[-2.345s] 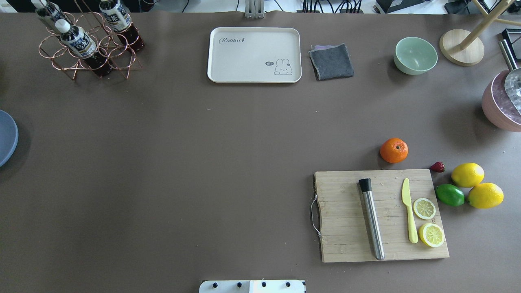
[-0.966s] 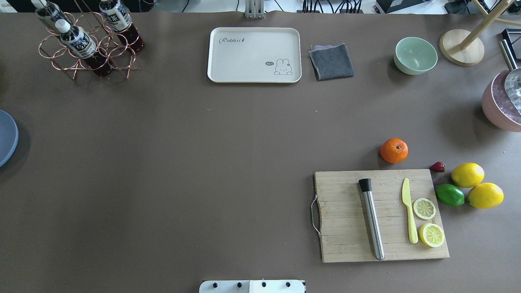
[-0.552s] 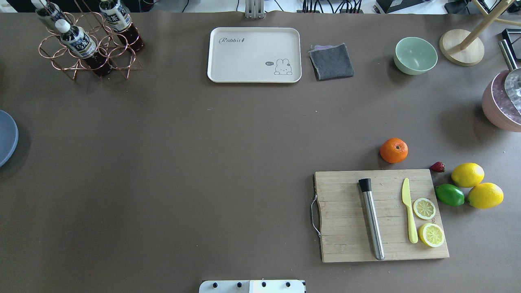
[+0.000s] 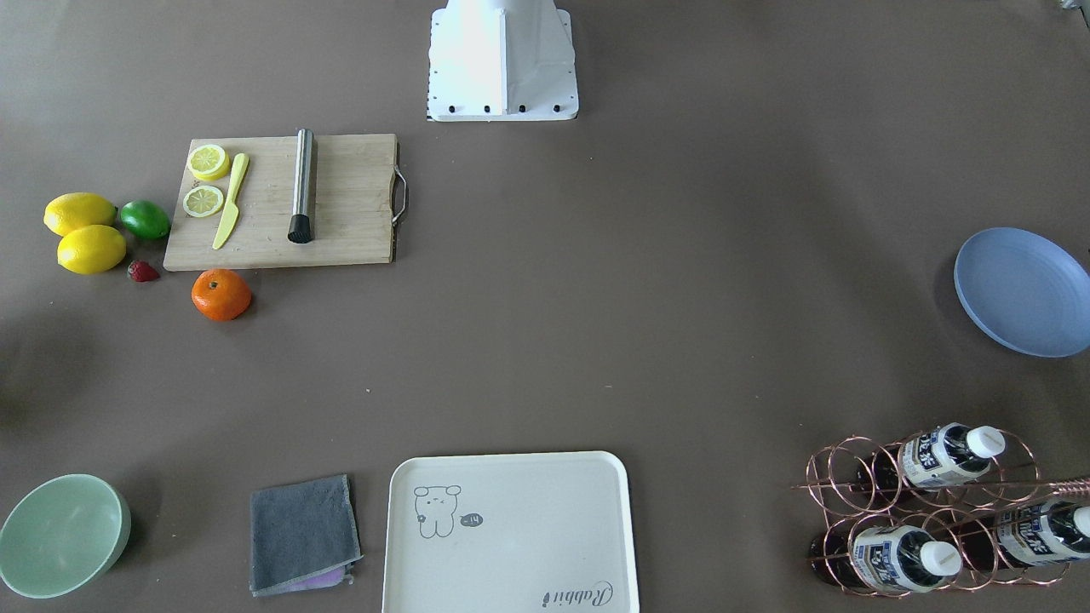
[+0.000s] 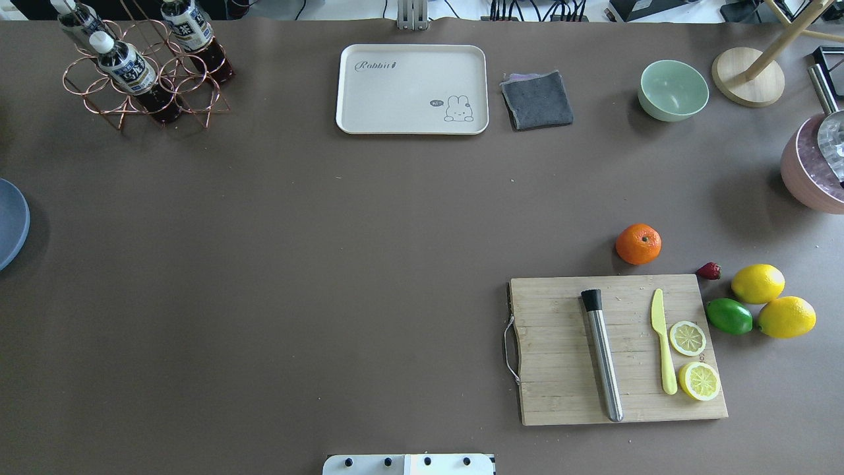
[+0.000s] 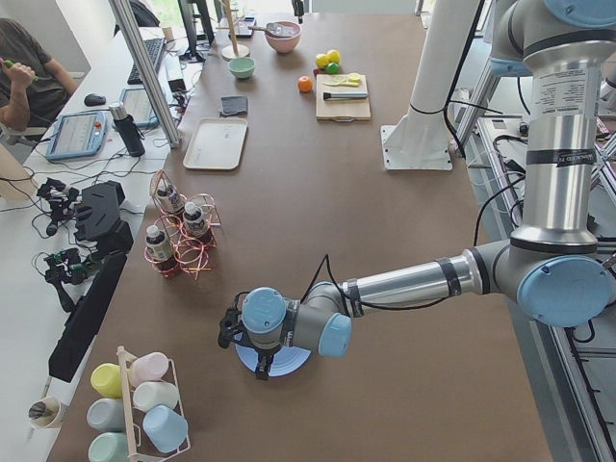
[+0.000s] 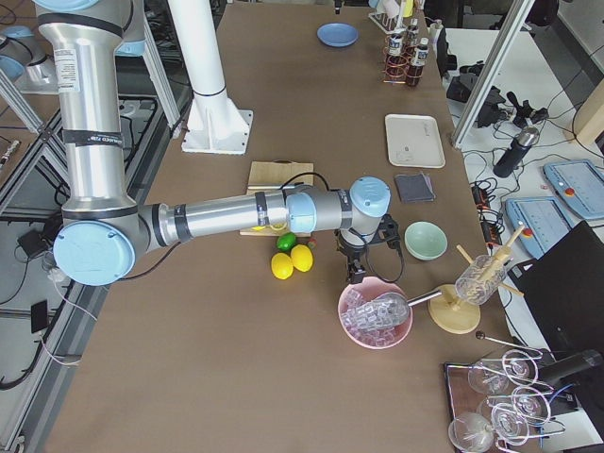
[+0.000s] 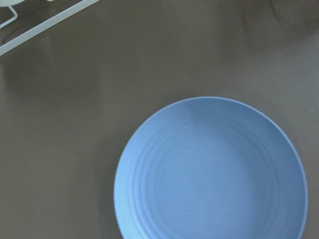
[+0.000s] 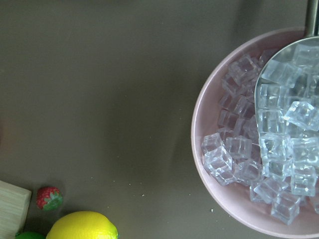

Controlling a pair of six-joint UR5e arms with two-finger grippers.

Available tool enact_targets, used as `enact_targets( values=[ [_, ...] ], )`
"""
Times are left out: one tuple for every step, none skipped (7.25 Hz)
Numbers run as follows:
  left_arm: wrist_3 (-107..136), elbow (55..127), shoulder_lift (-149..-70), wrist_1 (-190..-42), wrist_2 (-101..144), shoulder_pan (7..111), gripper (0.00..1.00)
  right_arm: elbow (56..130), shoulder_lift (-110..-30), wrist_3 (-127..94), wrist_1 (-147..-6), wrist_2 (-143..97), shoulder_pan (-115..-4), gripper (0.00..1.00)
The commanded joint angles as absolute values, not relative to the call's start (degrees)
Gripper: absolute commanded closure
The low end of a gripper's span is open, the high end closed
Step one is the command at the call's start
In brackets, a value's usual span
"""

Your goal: Pick orange to plate

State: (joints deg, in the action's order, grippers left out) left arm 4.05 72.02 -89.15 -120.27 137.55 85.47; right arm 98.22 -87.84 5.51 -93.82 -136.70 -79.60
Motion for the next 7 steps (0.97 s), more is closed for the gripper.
enact_targets(
  values=[
    [4.2, 64.9, -91.0, -126.4, 134.8, 82.8, 0.04, 98.4, -88.2, 5.6, -93.8, -138.2, -79.0, 0.00],
    [4.8, 64.3, -91.1, -127.6, 134.0, 81.8, 0.04, 98.4, -88.2, 5.3, -93.8, -138.3, -78.8, 0.00],
    [4.8, 64.0, -91.1, -127.5, 133.9, 81.7, 0.04, 98.4, -88.2, 5.2, -93.9, -138.3, -78.6, 0.00],
    [4.8, 63.3, -91.1, -127.6, 133.9, 81.4, 0.05, 97.5, -87.9, 5.2, -93.9, -138.1, -78.2, 0.00],
    [4.8, 62.6, -91.1, -127.6, 133.9, 81.4, 0.07, 97.5, -87.9, 5.0, -93.9, -138.3, -78.2, 0.00],
    [4.8, 62.0, -91.4, -127.6, 133.9, 80.5, 0.08, 97.5, -87.9, 5.0, -94.0, -138.3, -78.2, 0.00],
    [4.8, 61.4, -91.5, -127.6, 133.9, 80.1, 0.08, 97.5, -87.8, 5.0, -93.9, -138.3, -78.2, 0.00]
  ],
)
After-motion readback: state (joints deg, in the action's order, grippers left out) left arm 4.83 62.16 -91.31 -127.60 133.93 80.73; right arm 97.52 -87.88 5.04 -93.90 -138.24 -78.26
